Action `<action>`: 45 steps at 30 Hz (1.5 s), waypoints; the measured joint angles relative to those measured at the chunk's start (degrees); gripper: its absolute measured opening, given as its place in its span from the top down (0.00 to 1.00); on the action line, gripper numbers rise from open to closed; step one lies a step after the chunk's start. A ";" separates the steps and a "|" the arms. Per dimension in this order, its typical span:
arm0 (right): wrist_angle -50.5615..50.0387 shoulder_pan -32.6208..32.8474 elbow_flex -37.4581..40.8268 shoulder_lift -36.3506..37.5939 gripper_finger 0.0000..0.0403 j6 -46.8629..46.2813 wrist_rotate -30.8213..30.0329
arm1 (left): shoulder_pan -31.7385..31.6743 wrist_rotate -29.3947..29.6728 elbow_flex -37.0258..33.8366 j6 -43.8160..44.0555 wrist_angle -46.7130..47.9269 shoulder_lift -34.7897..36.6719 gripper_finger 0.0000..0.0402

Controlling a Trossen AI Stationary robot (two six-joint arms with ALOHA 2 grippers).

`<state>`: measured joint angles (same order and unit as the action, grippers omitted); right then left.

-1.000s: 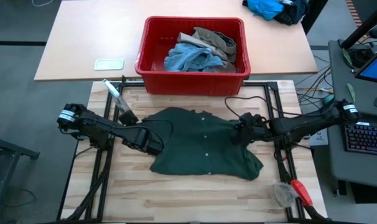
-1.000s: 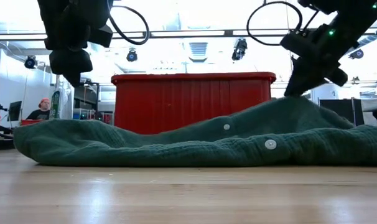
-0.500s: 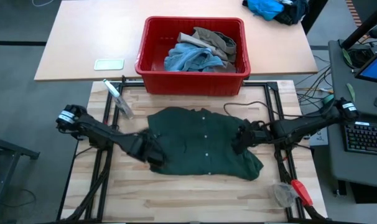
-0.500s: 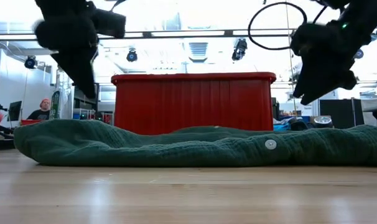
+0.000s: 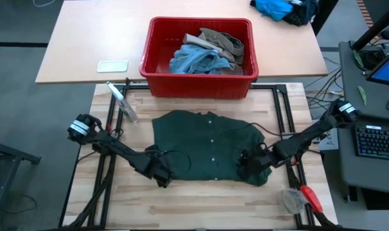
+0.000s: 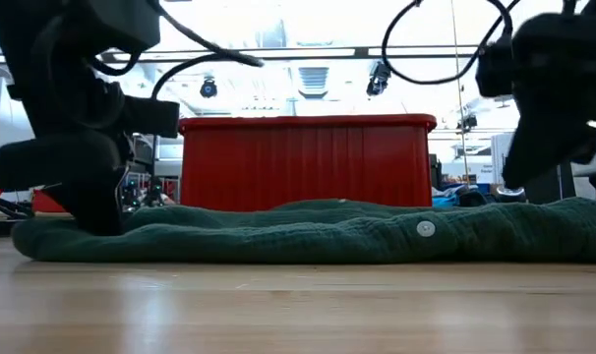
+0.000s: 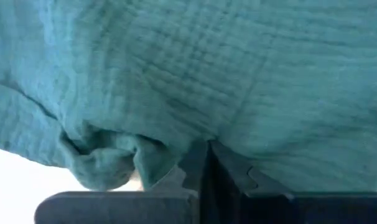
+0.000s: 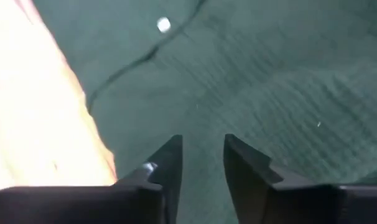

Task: Fold Laundry from Bin
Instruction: Fold the green polo shirt

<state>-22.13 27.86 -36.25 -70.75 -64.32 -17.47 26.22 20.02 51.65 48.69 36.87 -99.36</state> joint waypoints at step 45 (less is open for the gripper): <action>-7.25 0.00 0.00 2.33 0.13 -3.28 8.85 | 2.65 -1.55 -4.19 39.11 21.12 9.52 0.41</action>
<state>-29.38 27.86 -36.25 -68.42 -67.60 -8.61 28.87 18.48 47.46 87.80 57.99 -89.84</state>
